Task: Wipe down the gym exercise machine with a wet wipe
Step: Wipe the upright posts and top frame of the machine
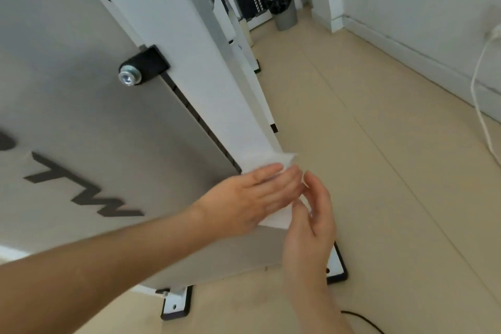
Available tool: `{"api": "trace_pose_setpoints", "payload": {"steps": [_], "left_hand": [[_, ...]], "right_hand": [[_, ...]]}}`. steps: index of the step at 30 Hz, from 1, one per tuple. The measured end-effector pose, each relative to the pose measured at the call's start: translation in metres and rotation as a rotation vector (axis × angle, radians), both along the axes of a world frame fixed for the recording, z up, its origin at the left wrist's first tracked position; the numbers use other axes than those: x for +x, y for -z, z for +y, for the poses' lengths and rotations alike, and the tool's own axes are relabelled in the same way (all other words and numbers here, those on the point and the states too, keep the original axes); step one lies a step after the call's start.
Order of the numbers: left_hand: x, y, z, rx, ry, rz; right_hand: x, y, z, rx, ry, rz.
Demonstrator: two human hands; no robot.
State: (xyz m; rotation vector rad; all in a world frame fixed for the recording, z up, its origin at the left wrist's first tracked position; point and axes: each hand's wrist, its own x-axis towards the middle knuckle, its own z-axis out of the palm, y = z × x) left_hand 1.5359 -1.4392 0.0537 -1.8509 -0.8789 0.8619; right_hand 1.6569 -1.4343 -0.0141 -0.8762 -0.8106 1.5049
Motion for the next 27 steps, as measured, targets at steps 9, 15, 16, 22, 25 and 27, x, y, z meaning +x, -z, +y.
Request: {"api": "trace_pose_setpoints", "payload": {"steps": [9, 15, 16, 22, 25, 27], "left_hand": [[-0.050, 0.157, -0.031, -0.198, 0.098, 0.240], [-0.024, 0.205, -0.019, -0.371, 0.141, 0.446], [-0.018, 0.212, -0.017, -0.362, 0.134, 0.433], [0.000, 0.196, -0.006, -0.231, 0.055, 0.308], [0.004, 0.138, 0.005, -0.130, 0.055, 0.149], [0.006, 0.091, 0.014, -0.026, 0.068, 0.125]], "right_hand": [[-0.015, 0.093, -0.034, -0.124, -0.076, -0.181], [-0.012, 0.130, -0.043, -0.195, -0.033, -0.272], [-0.007, 0.135, -0.047, -0.227, -0.031, -0.280], [0.006, 0.137, -0.063, -0.392, -0.012, -0.282], [0.000, 0.119, -0.057, -0.357, 0.000, -0.239], [-0.004, 0.098, -0.049, -0.360, -0.014, -0.187]]}}
